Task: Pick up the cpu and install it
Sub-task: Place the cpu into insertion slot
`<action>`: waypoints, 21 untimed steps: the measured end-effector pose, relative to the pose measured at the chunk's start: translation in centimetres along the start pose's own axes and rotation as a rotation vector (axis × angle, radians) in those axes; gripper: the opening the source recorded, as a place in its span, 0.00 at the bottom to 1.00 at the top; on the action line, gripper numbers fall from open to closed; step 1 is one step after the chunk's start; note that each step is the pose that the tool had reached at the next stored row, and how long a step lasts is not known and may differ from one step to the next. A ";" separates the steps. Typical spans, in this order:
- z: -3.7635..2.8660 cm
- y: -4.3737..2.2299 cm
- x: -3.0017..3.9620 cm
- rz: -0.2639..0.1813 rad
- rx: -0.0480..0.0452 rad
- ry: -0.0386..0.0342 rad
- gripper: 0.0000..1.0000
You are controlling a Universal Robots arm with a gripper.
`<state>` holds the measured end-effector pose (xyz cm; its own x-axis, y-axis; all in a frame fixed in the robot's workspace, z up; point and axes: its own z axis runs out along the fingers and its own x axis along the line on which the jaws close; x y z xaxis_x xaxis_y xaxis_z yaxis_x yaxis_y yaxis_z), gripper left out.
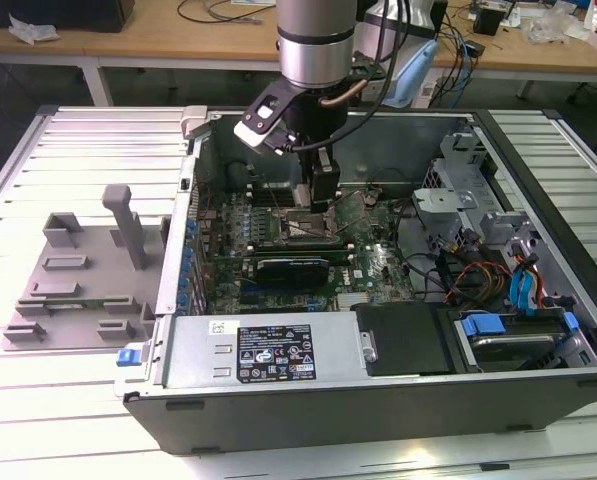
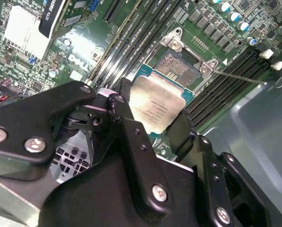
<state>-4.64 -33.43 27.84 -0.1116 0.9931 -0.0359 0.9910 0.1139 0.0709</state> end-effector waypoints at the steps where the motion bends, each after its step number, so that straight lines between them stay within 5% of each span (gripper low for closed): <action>1: 0.07 -0.01 0.00 0.000 0.0000 0.0000 0.55; 16: 1.54 -0.08 0.32 0.027 0.0011 -0.0032 0.55; 21: 2.30 -0.01 1.13 0.029 0.0034 -0.0229 0.55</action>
<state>-4.60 -32.38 25.51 -0.0814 0.9951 -0.0567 0.9940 0.0853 0.0689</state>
